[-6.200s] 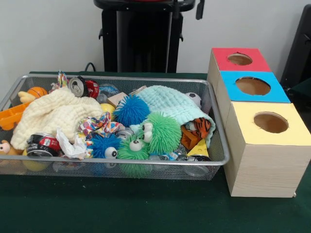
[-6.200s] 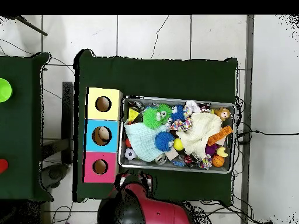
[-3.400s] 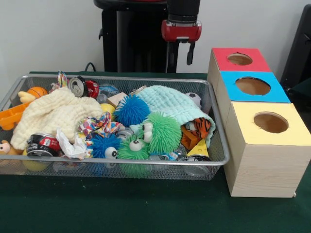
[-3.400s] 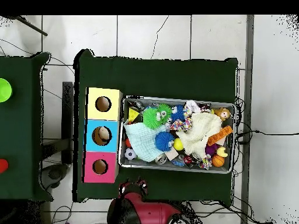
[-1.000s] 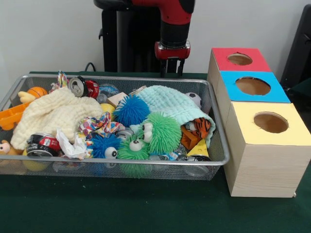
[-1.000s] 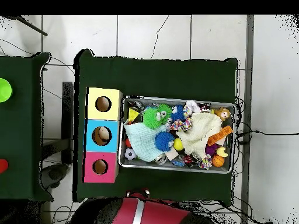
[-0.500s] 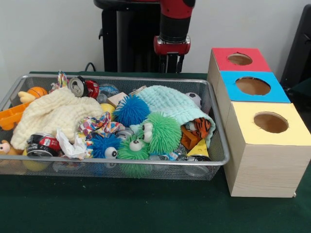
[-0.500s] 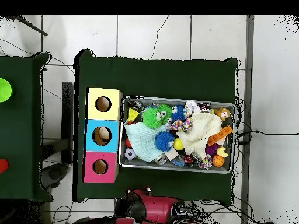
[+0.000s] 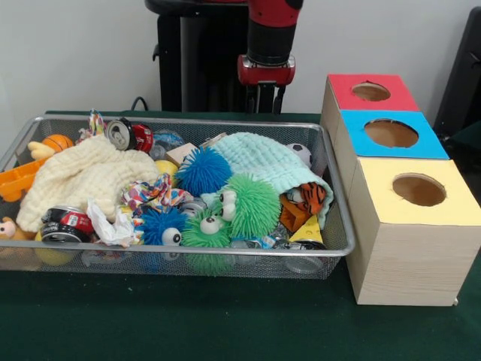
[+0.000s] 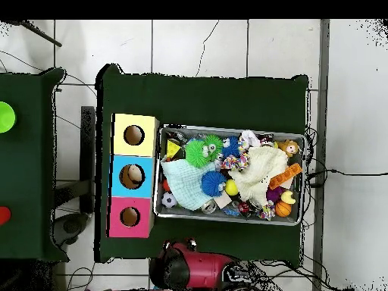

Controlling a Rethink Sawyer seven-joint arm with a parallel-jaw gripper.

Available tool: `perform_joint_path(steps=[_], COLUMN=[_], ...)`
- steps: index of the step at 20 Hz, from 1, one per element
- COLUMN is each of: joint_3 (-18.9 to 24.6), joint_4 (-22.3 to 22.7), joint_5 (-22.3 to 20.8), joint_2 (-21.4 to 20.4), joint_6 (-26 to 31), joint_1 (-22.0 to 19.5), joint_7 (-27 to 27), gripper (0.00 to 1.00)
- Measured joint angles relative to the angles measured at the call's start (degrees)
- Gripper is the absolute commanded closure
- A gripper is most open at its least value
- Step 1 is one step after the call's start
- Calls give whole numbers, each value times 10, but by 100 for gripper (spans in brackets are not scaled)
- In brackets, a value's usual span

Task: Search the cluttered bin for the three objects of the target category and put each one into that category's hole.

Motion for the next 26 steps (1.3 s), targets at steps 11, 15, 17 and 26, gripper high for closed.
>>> perform_joint_path(steps=[11,15,17,26], joint_3=[2,2,2,3], joint_4=[-35,-41,-44,-58], joint_5=[6,6,6,7], joint_2=[-3,-10,-12,-16], joint_6=[0,1,3,27], joint_1=[0,0,0,0], joint_7=[0,0,0,0], gripper=[0,0,0,0])
